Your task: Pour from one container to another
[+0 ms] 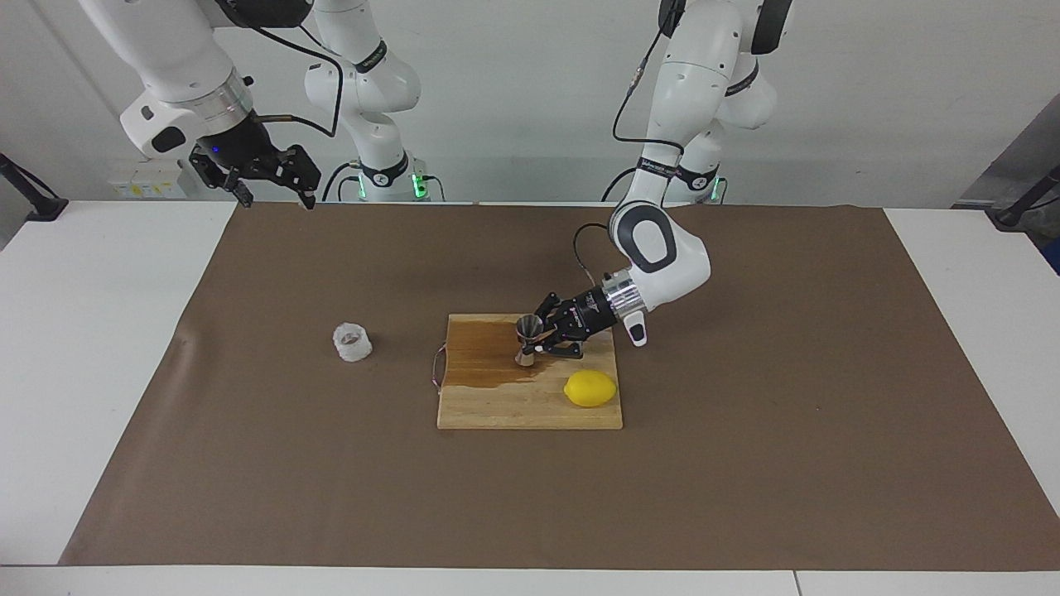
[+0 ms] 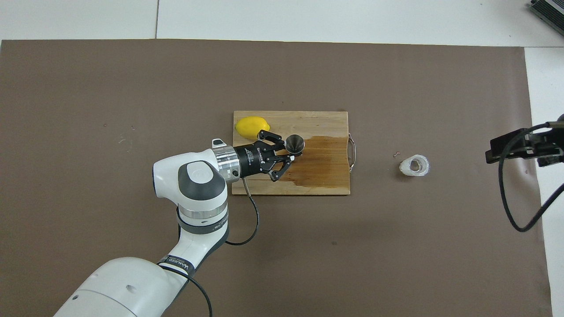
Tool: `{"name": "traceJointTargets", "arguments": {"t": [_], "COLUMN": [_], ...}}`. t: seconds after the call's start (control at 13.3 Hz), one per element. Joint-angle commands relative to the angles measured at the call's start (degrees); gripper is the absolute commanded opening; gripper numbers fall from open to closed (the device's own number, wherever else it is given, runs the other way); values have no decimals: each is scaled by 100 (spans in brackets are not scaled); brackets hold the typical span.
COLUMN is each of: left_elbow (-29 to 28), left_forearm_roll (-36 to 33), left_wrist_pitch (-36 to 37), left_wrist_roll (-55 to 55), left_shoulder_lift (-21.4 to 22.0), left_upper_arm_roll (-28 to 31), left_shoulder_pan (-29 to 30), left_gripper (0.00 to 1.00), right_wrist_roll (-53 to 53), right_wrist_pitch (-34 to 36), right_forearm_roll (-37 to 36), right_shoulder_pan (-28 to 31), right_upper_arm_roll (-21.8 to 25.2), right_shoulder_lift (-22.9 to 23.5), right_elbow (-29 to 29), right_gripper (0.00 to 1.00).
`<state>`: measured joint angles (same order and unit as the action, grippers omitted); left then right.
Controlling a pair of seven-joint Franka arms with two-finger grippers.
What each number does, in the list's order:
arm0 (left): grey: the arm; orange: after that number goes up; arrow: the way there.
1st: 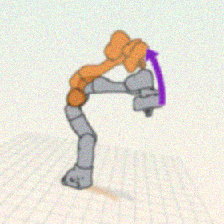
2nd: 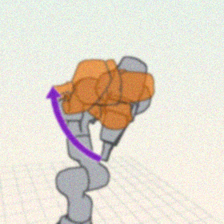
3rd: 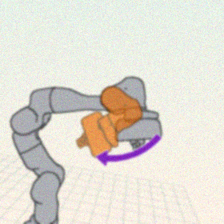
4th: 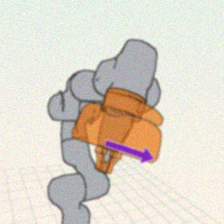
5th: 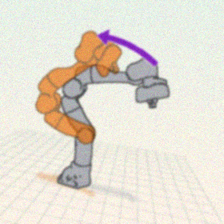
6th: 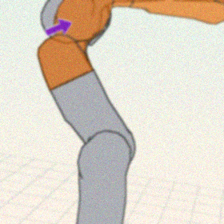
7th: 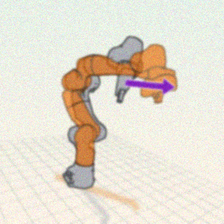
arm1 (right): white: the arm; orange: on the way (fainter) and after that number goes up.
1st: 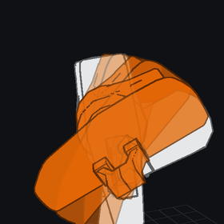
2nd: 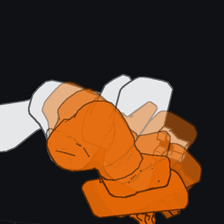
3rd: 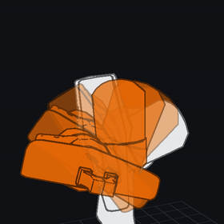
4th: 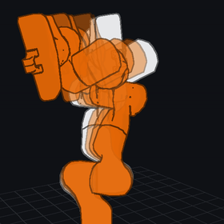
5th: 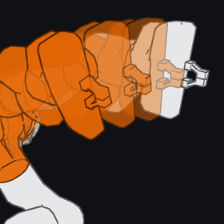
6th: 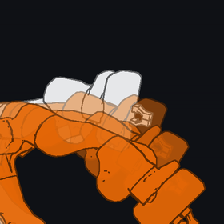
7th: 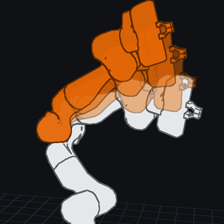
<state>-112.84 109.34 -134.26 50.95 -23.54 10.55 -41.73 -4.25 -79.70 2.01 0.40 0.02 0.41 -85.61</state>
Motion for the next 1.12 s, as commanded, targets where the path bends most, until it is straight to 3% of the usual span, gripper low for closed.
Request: {"name": "traceJointTargets", "arguments": {"t": [0.0, 0.37, 0.45, 0.52, 0.82, 1.05], "left_elbow": [122, 131, 131, 131, 140, 192], "left_forearm_roll": [167, 184, 176, 176, 114, -122], "left_wrist_pitch": [-92, -92, -92, -57, -22, 5], "left_wrist_roll": [-146, -190, -190, -199, -199, -164], "left_shoulder_lift": [-151, -186, -186, -186, -177, -151], "left_upper_arm_roll": [-53, -79, -79, -79, -70, -62], "left_shoulder_pan": [51, 69, 69, 86, 121, 165], "left_gripper": [0, 0, 25, 99, 100, 100], "right_wrist_roll": [117, 117, 117, 117, 161, 1386], "right_wrist_pitch": [60, 77, 69, 86, 25, -132], "right_forearm_roll": [-25, -25, -25, -25, -25, -25], "right_shoulder_pan": [48, 65, 65, 57, 22, 47], "right_upper_arm_roll": [-11, -11, -11, -11, -20, -28], "right_shoulder_lift": [-14, -14, -14, -14, -67, -76], "right_elbow": [1, 1, 1, -8, -95, -192], "right_gripper": [100, 100, 100, 100, 100, 100]}}
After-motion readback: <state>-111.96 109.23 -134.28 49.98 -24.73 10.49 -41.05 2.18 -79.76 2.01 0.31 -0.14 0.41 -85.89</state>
